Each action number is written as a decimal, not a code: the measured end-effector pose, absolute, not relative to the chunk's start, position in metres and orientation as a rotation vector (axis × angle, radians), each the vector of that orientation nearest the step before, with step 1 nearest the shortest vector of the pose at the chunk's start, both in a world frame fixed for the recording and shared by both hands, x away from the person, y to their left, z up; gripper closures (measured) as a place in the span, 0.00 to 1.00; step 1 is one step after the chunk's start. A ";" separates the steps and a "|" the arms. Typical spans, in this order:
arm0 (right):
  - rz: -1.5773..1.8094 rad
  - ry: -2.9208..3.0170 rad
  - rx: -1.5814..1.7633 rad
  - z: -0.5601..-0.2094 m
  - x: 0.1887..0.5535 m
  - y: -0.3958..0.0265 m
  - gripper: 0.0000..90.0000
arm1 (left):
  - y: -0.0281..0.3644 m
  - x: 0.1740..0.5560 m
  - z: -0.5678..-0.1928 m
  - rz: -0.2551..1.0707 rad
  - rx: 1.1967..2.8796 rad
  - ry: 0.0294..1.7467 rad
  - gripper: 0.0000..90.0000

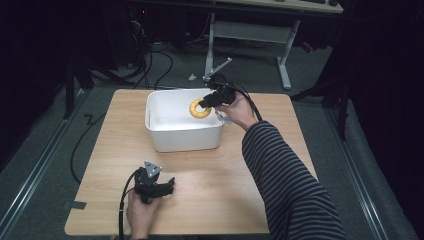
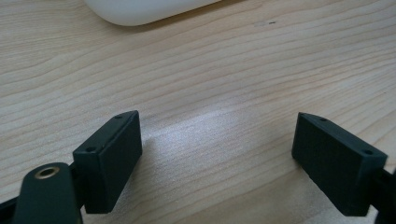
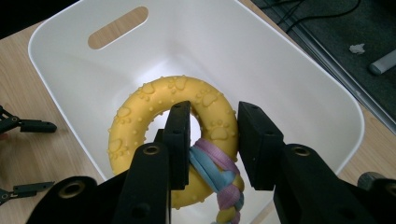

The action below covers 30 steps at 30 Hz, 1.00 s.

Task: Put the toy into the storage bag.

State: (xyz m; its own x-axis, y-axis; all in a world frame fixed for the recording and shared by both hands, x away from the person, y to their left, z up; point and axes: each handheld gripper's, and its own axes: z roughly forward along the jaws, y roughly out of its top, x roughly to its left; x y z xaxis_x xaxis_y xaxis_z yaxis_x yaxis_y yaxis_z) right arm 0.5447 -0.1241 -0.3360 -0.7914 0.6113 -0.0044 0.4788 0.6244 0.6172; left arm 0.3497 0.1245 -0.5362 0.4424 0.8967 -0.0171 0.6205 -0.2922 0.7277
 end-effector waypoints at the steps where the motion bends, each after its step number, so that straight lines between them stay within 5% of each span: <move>1: 0.907 2.634 0.896 -0.336 0.545 -0.124 0.74 | 0.124 0.350 -0.536 0.527 2.024 1.269 0.18; 30: 0.836 2.735 0.838 -0.363 0.548 -0.095 0.74 | 0.124 0.350 -0.536 0.531 2.021 1.269 0.18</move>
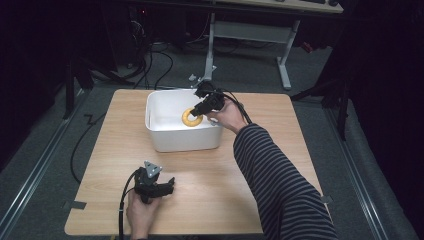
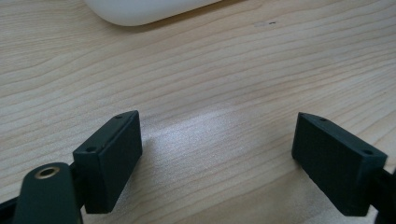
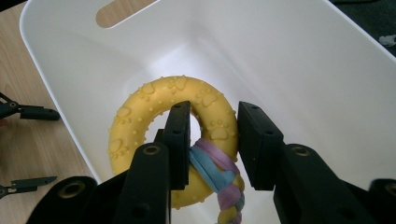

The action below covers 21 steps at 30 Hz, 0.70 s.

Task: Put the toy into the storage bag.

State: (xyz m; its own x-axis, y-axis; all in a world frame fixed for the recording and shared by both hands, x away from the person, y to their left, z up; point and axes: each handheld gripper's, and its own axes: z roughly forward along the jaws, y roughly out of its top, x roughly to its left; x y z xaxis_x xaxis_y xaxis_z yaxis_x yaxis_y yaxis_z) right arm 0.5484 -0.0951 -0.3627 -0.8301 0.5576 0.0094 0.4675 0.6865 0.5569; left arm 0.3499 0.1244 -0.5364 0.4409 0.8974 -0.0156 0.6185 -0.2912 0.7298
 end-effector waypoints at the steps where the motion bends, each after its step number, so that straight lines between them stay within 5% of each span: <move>1: 0.839 2.741 0.847 -0.363 0.548 -0.094 0.74 | 0.124 0.350 -0.536 0.531 2.021 1.269 0.18; 21: 0.794 2.787 0.842 -0.373 0.547 -0.088 0.74 | 0.124 0.350 -0.536 0.532 2.023 1.267 0.18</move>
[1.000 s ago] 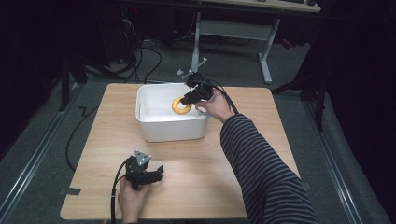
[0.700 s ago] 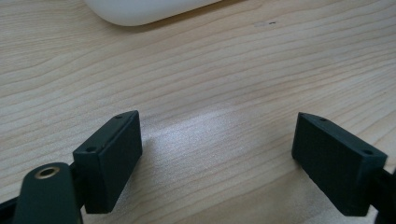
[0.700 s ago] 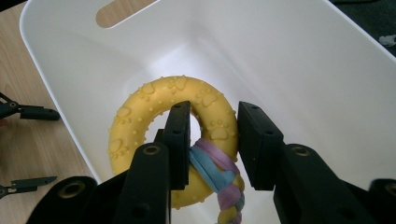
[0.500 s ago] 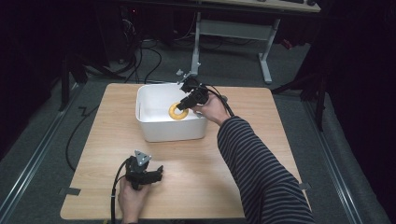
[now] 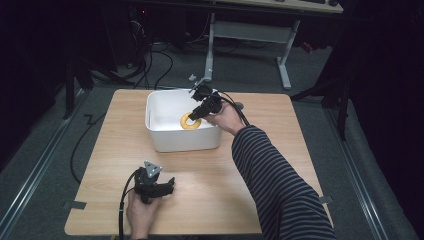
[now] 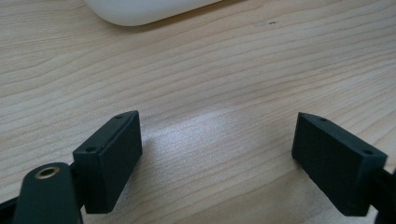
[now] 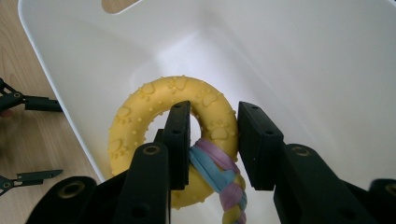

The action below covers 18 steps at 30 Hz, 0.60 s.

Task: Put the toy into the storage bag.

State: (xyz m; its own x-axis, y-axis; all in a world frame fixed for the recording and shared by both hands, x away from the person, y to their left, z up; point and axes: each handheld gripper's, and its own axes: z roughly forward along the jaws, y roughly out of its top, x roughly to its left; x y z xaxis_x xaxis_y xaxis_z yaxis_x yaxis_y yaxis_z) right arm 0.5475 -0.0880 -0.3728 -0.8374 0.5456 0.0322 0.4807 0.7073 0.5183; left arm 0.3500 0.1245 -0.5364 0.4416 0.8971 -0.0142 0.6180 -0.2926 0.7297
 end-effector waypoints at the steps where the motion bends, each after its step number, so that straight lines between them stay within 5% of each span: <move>1: 0.791 2.789 0.841 -0.373 0.548 -0.088 0.74 | 0.125 0.350 -0.536 0.528 2.027 1.267 0.18; 18: 0.746 2.805 0.849 -0.384 0.550 -0.088 0.73 | 0.125 0.350 -0.536 0.528 2.026 1.267 0.18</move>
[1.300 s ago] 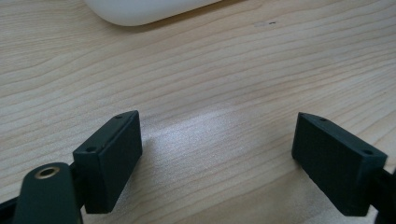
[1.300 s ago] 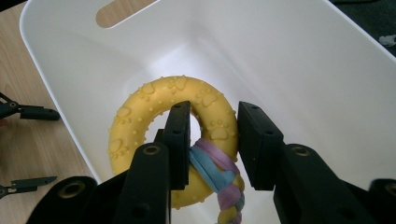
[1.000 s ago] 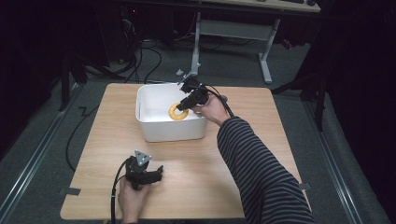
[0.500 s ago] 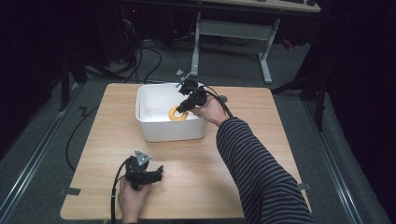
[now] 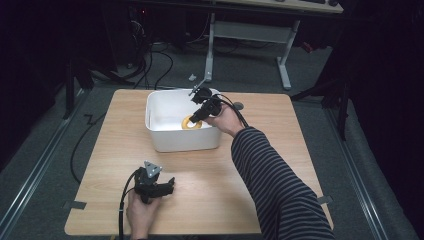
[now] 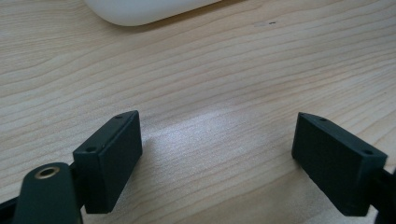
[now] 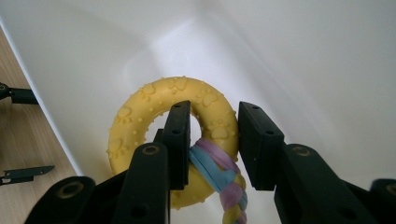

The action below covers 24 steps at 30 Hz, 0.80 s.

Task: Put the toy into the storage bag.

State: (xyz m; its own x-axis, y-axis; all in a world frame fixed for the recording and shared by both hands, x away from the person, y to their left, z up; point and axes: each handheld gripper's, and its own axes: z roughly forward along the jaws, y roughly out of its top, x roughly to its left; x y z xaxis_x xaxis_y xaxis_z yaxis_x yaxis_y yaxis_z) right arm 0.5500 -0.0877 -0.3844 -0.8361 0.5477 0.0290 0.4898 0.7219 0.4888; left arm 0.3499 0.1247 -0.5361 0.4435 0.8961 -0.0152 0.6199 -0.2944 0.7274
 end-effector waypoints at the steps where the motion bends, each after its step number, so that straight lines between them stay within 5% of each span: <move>1: 0.754 2.805 0.854 -0.385 0.550 -0.088 0.72 | 0.125 0.350 -0.536 0.532 2.023 1.267 0.18; 9: 0.794 2.768 0.908 -0.380 0.548 -0.096 0.52 | 0.125 0.350 -0.536 0.527 2.027 1.265 0.18; 24: 1.014 2.563 0.964 -0.347 0.505 -0.169 0.50 | 0.124 0.350 -0.536 0.526 2.025 1.267 0.18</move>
